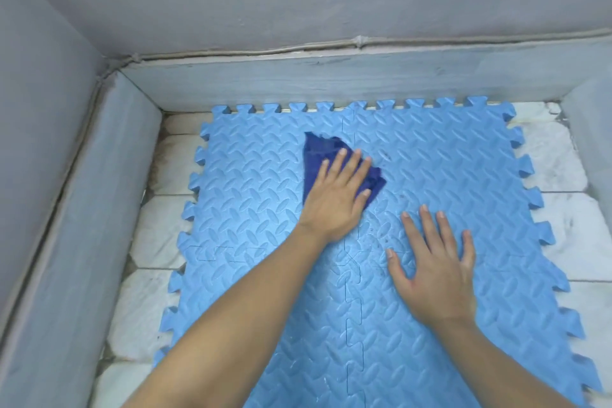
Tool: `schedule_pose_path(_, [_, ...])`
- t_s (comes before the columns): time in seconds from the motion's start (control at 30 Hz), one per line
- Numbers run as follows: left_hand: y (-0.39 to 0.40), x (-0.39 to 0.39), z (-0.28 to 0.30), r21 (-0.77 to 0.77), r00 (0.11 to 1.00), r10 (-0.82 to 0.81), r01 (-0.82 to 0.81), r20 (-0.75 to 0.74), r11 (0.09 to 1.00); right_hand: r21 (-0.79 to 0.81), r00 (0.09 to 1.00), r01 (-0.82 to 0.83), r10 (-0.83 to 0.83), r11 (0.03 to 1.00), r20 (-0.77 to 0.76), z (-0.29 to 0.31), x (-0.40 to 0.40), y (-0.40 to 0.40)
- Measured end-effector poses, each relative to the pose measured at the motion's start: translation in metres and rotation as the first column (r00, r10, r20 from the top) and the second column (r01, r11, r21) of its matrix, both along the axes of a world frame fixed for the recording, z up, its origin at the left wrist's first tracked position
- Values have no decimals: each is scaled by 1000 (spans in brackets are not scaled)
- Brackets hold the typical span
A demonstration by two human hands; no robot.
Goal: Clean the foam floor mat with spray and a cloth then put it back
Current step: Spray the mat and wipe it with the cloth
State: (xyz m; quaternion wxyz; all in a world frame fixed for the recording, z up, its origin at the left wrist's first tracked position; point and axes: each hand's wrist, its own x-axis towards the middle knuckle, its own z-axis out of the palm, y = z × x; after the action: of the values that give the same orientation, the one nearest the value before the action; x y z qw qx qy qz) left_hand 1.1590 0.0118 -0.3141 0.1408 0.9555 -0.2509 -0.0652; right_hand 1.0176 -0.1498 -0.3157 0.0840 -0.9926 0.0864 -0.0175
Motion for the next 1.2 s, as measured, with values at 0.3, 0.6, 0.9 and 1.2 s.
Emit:
schedule_pose_path(0.3, [88, 47, -7, 30, 898, 438, -440, 47, 898, 40, 1000, 17, -16, 999, -20, 4, 2, 3])
schedule_pose_path(0.6, [71, -62, -1, -11, 985, 171, -172, -35, 985, 111, 994, 1, 11, 994, -105, 9, -1, 2])
schedule_pose_path(0.9, [96, -13, -7, -26, 741, 671, -671, 11, 741, 14, 963, 257, -255, 966, -86, 11, -93, -69])
schedule_pose_path(1.2, [-84, -28, 3, -58, 994, -108, 108, 8, 993, 6, 969, 248, -248, 969, -14, -1, -95, -69])
